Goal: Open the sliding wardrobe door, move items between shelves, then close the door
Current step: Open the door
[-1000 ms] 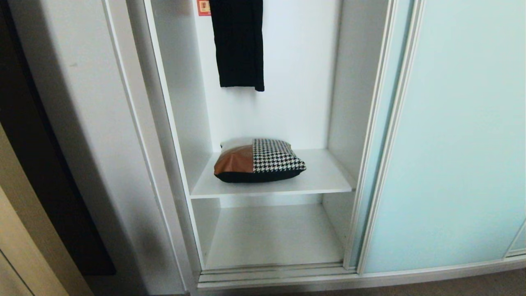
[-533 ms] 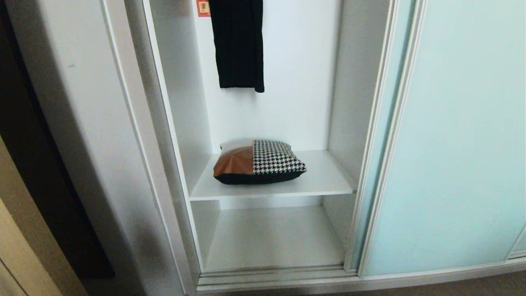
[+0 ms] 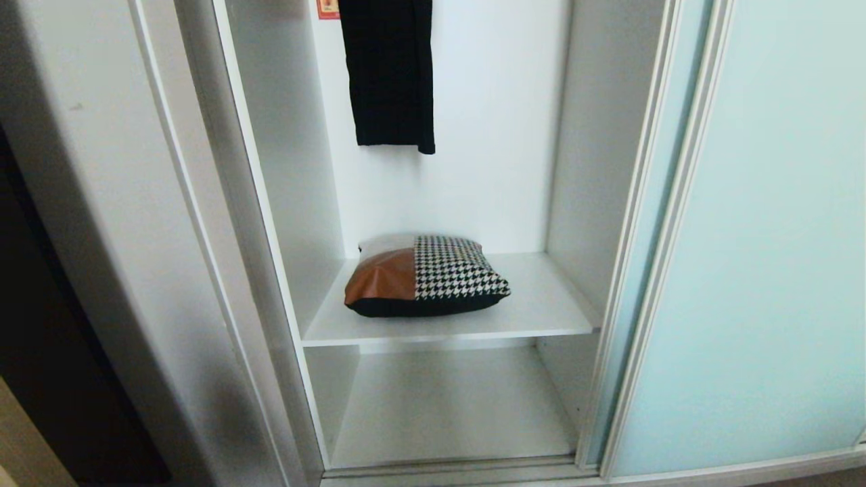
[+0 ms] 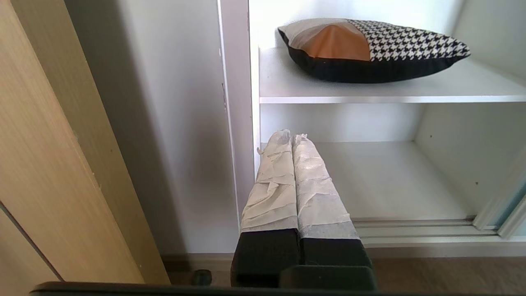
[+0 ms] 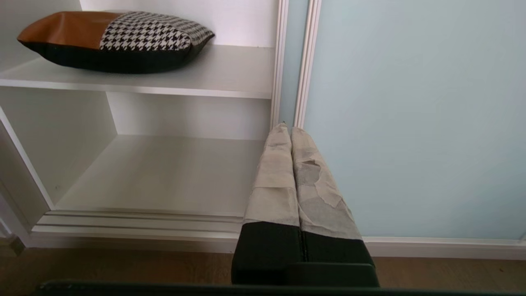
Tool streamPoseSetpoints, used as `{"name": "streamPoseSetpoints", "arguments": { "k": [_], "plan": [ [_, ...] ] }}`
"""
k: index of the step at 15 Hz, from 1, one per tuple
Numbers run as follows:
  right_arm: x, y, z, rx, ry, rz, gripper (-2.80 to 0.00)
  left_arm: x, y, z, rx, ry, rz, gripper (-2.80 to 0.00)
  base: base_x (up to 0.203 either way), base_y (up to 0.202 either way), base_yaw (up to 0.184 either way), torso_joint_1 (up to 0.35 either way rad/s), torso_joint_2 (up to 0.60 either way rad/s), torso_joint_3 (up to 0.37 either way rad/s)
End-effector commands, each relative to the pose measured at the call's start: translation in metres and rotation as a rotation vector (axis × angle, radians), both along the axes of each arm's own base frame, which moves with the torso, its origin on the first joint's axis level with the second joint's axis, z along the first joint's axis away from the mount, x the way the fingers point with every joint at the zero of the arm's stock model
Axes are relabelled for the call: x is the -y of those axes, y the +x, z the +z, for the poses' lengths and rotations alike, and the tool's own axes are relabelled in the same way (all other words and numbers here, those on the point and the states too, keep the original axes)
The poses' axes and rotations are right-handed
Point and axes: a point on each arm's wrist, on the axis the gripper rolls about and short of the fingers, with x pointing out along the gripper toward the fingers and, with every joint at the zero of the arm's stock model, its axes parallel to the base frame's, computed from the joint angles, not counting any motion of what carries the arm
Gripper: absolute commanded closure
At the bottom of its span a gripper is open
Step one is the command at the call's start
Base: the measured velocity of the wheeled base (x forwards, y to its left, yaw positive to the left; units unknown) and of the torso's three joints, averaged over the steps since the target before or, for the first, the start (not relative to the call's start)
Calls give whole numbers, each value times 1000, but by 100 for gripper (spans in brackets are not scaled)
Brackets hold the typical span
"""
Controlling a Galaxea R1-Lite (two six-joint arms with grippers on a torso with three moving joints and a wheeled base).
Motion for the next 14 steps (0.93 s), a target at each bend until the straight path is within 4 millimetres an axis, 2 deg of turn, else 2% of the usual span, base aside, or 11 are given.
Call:
{"name": "streamPoseSetpoints", "arguments": {
  "k": [1, 14],
  "plan": [
    [0, 0, 0, 0, -1, 1, 0, 0, 0, 0, 0, 0, 0, 0, 0, 0, 0, 0, 0, 0],
    [0, 0, 0, 0, 1, 1, 0, 0, 0, 0, 0, 0, 0, 0, 0, 0, 0, 0, 0, 0]
  ]
}}
